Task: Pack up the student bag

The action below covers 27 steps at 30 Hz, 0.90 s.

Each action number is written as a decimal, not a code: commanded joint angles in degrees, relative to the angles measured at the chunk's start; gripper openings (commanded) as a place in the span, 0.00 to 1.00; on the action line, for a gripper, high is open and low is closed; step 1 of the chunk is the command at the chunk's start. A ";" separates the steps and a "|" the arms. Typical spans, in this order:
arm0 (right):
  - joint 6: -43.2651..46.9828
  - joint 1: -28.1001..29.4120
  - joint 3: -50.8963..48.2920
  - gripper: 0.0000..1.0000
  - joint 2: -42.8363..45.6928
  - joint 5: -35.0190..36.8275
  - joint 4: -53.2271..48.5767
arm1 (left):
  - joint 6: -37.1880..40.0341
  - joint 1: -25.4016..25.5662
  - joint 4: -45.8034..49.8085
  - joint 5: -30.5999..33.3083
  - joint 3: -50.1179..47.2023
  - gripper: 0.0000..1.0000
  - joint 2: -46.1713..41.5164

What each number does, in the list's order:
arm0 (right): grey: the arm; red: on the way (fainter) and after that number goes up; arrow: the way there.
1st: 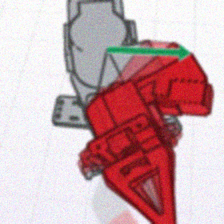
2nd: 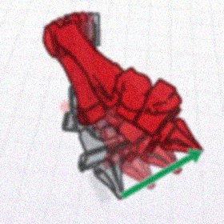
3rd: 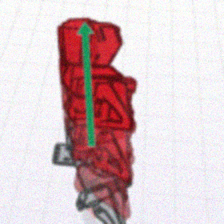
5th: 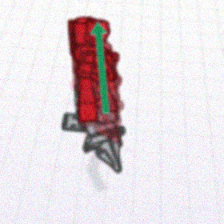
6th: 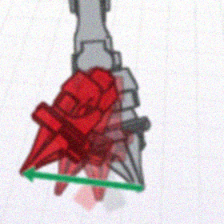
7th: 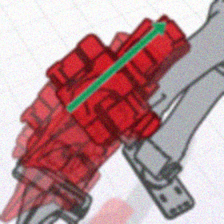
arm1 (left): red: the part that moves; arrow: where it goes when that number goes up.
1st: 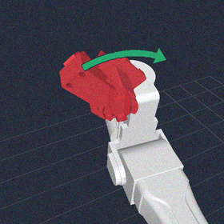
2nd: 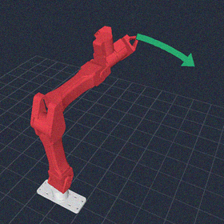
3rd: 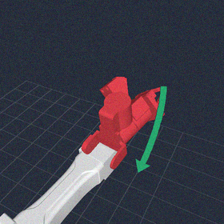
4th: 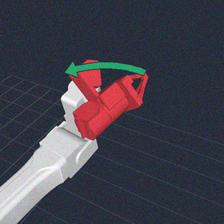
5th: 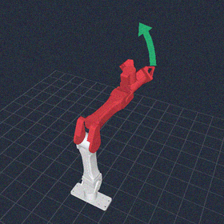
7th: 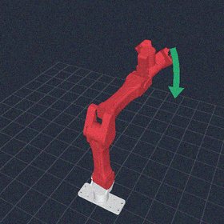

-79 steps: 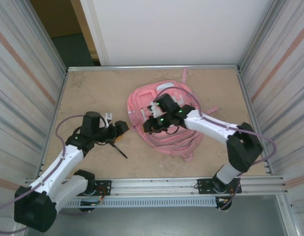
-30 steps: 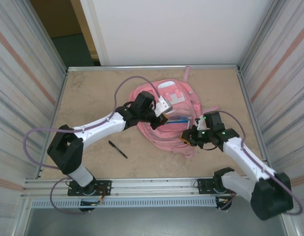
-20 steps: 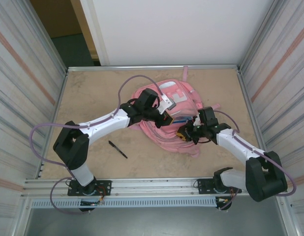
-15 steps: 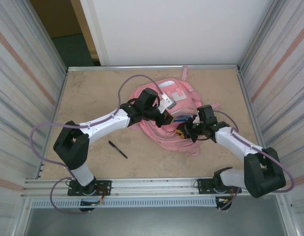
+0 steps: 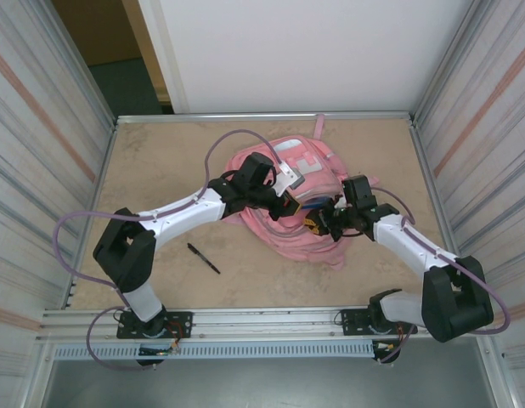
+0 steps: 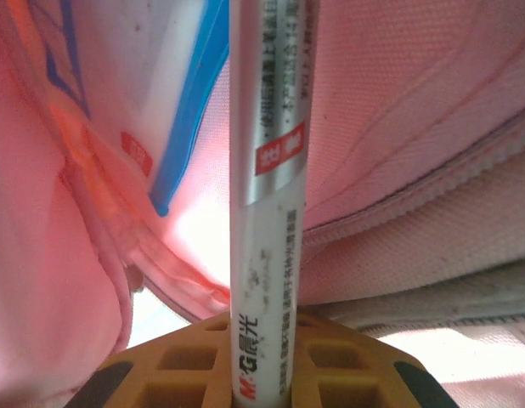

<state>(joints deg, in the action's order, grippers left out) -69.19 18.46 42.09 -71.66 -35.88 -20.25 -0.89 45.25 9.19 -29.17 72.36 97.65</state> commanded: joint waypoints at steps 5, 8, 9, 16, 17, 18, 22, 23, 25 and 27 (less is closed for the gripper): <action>9.67 -2.02 5.71 0.11 1.13 -0.41 -5.99 | 0.61 1.07 -2.64 -7.60 0.46 0.00 0.50; 8.14 -1.87 6.22 0.09 0.50 -1.59 -4.26 | -1.47 1.15 -4.27 -8.23 0.29 0.00 0.81; 6.99 -1.66 6.09 0.09 0.58 -0.84 -3.31 | -2.19 1.15 -4.81 -8.96 0.33 0.00 0.88; -4.72 1.01 4.09 0.14 1.07 12.07 6.50 | -7.66 1.40 -9.89 -10.29 -1.18 0.00 -0.26; -5.81 1.71 3.90 0.14 0.85 13.43 7.83 | -8.49 1.41 -10.96 -10.36 -1.48 0.00 -0.36; -7.19 2.64 3.60 0.14 0.23 15.10 10.09 | -9.09 1.42 -11.86 -10.43 -1.77 0.00 -0.51; -7.35 5.44 5.91 0.32 -2.90 18.71 9.60 | -9.30 1.38 -12.41 -10.61 -1.83 0.00 -0.77; -6.33 5.85 6.83 0.36 -3.34 19.11 8.27 | -8.98 1.33 -11.56 -10.78 -1.42 0.00 -0.77; -5.05 6.59 7.32 0.43 -3.36 19.87 6.45 | -7.90 1.11 -9.81 -10.95 -0.99 0.00 -1.03; -5.21 6.45 6.62 0.45 -2.79 18.14 6.70 | -7.65 0.76 -9.32 -10.59 -1.24 0.00 -1.44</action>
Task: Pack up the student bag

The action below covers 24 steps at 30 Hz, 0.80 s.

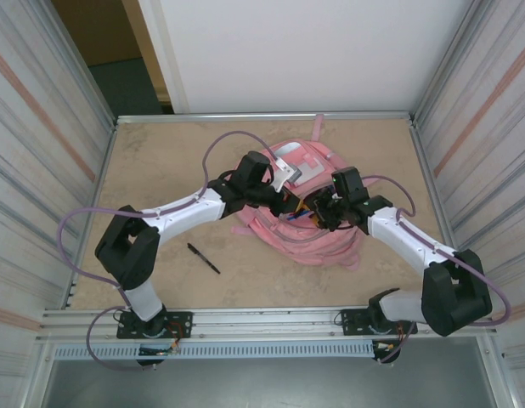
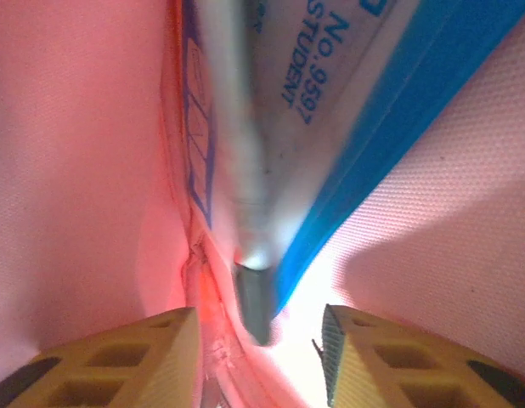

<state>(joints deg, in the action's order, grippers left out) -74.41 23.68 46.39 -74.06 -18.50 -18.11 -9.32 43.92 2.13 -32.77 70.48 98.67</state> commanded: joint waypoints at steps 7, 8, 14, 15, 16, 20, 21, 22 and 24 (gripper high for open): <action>1.41 0.14 -0.74 0.47 8.25 -0.02 -0.21 | 2.83 1.34 -0.56 -5.43 0.91 0.00 -1.89; 2.06 -0.24 -1.05 0.47 10.18 0.17 -1.92 | 3.27 1.30 0.11 -4.68 1.06 0.00 -1.63; 11.01 -3.58 -1.91 0.49 23.15 3.96 -14.32 | 4.59 1.23 0.26 -0.24 -0.58 0.14 -0.81; 13.68 -4.51 -1.87 0.49 24.66 4.21 -15.59 | 5.01 1.33 -0.05 -0.06 -1.12 0.15 -0.85; 16.20 -4.90 -1.19 0.49 25.80 5.17 -17.61 | 5.44 1.42 -0.34 -0.02 -1.45 0.17 -0.94; 24.82 -2.92 2.87 0.48 27.13 13.50 -26.01 | 8.51 2.29 2.39 -1.32 -0.74 0.30 -1.63; 26.22 -2.72 3.58 0.48 27.04 13.95 -26.26 | 8.31 2.39 3.43 -0.35 -0.58 0.30 -2.02; 27.59 -2.63 4.40 0.48 26.83 13.85 -26.43 | 7.58 2.40 4.28 0.99 -0.77 0.31 -2.59; 30.63 -2.35 6.52 0.48 26.01 13.49 -27.06 | 5.95 2.40 6.16 3.78 -1.73 0.31 -4.80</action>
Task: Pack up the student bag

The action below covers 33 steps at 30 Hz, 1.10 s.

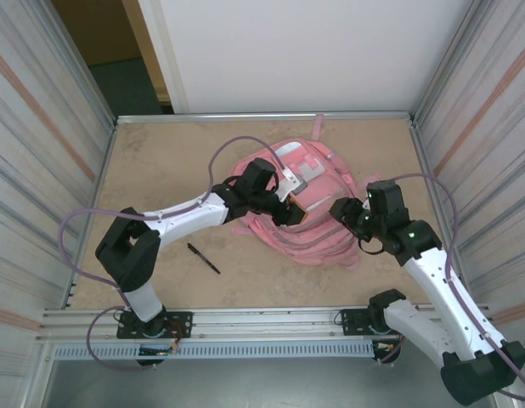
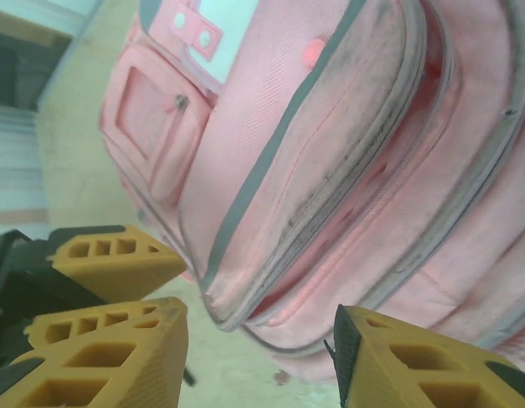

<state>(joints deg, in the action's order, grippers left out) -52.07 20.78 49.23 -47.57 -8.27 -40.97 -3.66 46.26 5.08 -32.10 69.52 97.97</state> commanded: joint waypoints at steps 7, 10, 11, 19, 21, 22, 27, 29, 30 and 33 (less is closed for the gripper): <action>17.99 6.31 11.50 0.44 -10.83 -1.80 -4.86 | -10.89 -0.81 13.25 19.28 -7.54 0.31 -18.16; 19.64 13.85 14.07 0.46 -16.28 -0.31 -1.84 | -15.51 -1.76 18.67 25.01 -11.75 0.32 -25.56; 20.20 16.17 15.06 0.46 -18.55 -0.49 -0.56 | -16.84 -1.98 21.27 27.87 -12.46 0.33 -27.86; 23.23 28.71 27.18 0.50 -36.94 0.05 0.94 | -21.81 -17.18 36.21 27.94 -18.58 0.37 -43.04; 23.96 31.25 30.33 0.50 -41.48 -0.66 1.37 | -21.84 -22.97 39.07 26.62 -20.48 0.37 -46.80; 24.55 32.74 32.19 0.50 -43.85 -0.78 1.42 | -21.83 -26.24 40.34 26.14 -21.30 0.37 -48.80; 26.16 37.60 38.48 0.51 -54.82 -1.74 2.62 | -20.20 -37.31 43.49 22.46 -25.59 0.50 -57.29; 26.55 39.18 41.36 0.51 -59.67 -1.74 2.45 | -21.17 -39.87 43.52 21.34 -26.29 0.52 -58.68; 26.88 39.88 42.80 0.51 -61.56 -1.70 2.47 | -21.51 -40.28 43.22 21.02 -26.23 0.51 -58.60; 27.65 42.27 47.88 0.51 -67.93 -1.48 1.94 | -23.27 -40.98 41.63 20.28 -26.16 0.51 -57.17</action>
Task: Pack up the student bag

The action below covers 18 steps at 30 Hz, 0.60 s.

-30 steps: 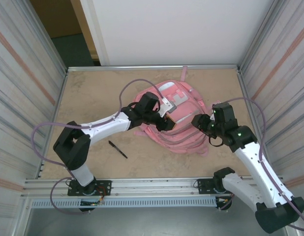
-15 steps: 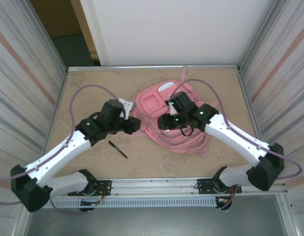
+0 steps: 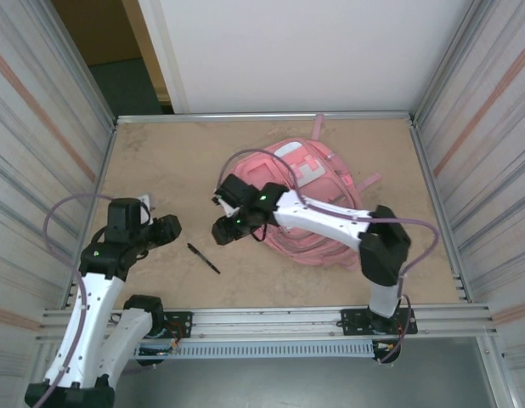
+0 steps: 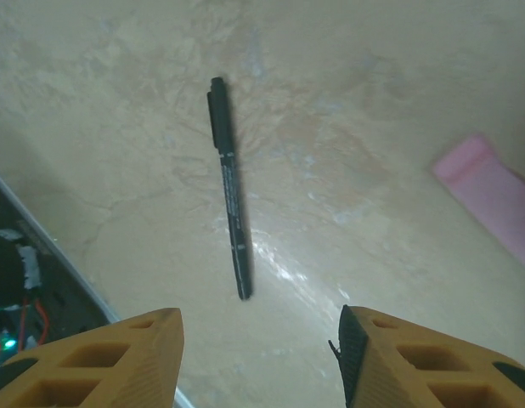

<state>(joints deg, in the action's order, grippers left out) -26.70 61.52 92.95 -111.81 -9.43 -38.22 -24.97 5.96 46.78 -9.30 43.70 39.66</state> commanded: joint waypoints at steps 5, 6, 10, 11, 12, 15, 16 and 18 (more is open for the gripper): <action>2.17 3.93 12.33 0.50 -13.45 0.80 -3.99 | -5.58 -1.18 -0.73 -1.47 -0.91 0.51 6.25; 2.07 4.25 13.58 0.50 -15.08 1.11 -4.45 | -6.05 -1.35 0.24 -0.59 -0.54 0.51 7.06; 1.03 5.09 19.14 0.49 -21.19 2.92 -8.38 | -7.41 -1.68 1.88 3.29 -0.35 0.51 7.51; 0.42 5.27 20.43 0.49 -22.64 2.52 -9.66 | -7.71 -1.98 1.87 3.42 -0.44 0.52 6.95; 0.01 5.44 21.66 0.48 -23.87 1.92 -11.08 | -7.89 -2.26 1.78 3.35 -0.59 0.52 6.57; -0.71 6.86 24.30 0.46 -27.13 4.09 -14.09 | -8.39 -3.71 1.88 3.27 -1.13 0.52 5.36; -1.04 7.40 25.68 0.45 -28.28 5.98 -16.24 | -8.68 -4.35 1.83 3.09 -1.41 0.52 5.02; -1.34 8.48 27.78 0.42 -30.04 8.77 -19.39 | -8.78 -5.81 1.64 1.81 -1.85 0.52 4.73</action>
<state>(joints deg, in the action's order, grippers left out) -26.70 67.53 118.32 -138.43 -5.45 -49.95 -32.27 1.34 48.25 -6.31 42.57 45.30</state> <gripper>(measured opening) 0.430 0.517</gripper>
